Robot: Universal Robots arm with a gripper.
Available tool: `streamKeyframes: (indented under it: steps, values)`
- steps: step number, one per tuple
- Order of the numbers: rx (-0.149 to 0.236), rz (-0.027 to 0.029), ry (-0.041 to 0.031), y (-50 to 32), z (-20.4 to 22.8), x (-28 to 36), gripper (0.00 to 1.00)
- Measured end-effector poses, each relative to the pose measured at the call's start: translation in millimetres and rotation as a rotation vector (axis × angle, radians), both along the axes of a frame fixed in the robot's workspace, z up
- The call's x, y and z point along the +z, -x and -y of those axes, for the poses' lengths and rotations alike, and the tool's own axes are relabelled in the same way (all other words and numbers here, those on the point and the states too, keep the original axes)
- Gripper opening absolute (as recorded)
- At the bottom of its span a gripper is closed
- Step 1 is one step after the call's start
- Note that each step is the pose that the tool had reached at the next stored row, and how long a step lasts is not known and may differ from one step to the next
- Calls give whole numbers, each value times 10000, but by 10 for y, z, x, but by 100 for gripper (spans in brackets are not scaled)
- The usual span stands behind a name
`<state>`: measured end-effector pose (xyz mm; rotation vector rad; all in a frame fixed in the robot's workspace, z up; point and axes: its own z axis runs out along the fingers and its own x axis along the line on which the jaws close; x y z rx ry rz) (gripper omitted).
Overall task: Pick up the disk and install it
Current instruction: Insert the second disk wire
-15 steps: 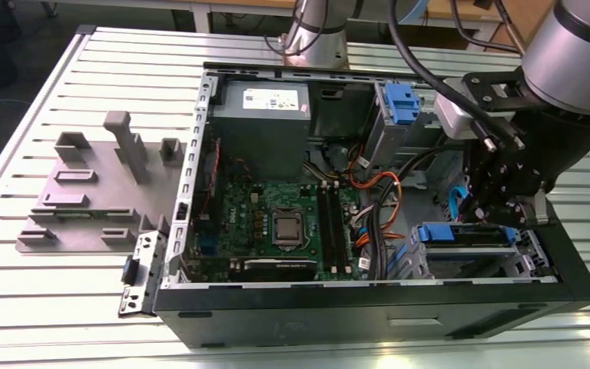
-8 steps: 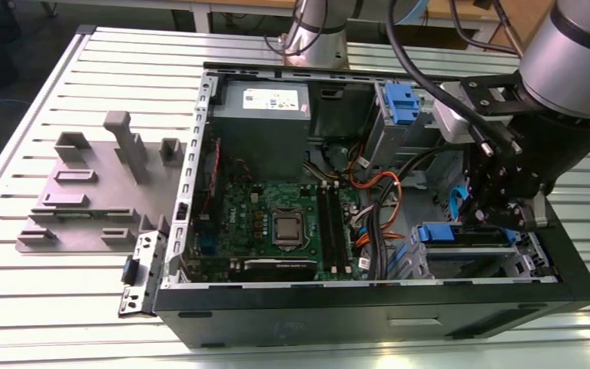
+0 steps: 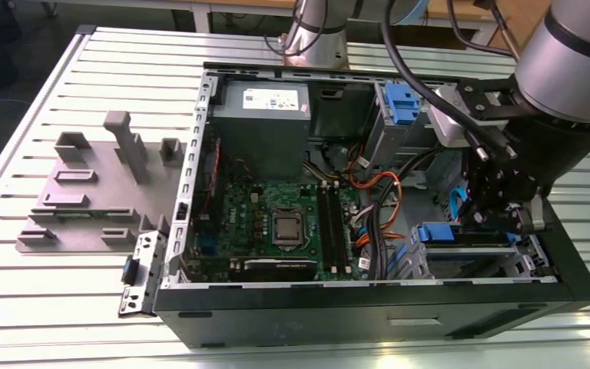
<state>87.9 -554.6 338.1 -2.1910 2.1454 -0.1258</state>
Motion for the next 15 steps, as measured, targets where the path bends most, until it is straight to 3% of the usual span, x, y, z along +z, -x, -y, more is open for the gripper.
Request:
streamKeyframes:
  steps: [8, 15]
  values:
    - [0, 137, -34, 17, 22, -19, 16]
    - [-1, 158, -145, 27, 51, -32, 16]
